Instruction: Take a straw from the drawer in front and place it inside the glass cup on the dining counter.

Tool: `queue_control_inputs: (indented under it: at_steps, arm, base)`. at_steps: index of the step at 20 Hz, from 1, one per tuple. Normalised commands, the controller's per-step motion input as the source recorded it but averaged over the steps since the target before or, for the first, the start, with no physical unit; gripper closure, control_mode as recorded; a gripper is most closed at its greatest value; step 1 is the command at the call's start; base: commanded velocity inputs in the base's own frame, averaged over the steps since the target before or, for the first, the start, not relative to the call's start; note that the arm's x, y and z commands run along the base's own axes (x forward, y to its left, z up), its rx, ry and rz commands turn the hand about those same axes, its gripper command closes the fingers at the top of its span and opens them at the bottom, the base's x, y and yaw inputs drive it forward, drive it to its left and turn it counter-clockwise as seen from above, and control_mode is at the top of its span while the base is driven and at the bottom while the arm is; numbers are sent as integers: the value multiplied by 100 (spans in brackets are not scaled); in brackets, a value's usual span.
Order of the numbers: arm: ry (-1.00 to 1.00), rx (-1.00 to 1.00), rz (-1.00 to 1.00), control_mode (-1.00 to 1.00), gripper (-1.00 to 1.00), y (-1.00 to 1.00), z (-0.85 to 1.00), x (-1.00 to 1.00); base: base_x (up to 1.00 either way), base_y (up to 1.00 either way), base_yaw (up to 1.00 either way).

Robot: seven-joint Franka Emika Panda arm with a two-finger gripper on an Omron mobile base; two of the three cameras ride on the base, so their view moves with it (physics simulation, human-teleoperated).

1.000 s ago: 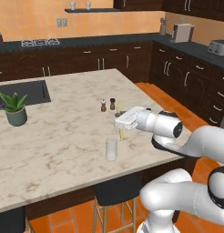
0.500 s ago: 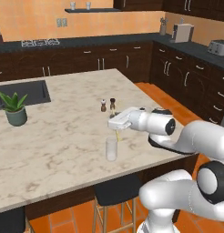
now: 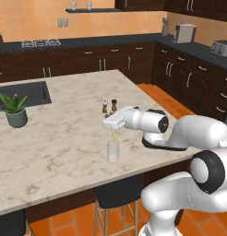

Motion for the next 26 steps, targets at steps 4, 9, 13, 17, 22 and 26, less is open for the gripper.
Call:
queue_control_inputs:
  at_steps: [4,9,13,17,22,26]
  arm:
    - [-6,4,28,-100,100,-4,-32,19]
    - [-10,9,31,-100,100,-19,-25,23]
    - [-10,11,30,-100,100,-35,-18,33]
    - [-7,11,31,-100,100,-33,-23,32]
    - [-5,13,33,-100,100,-22,-29,42]
    - [-4,16,32,-100,100,-1,-28,60]
  base:
    - [0,0,0]
    - [0,0,0]
    - [0,0,0]
    - [0,0,0]
    - [0,0,0]
    - [0,0,0]
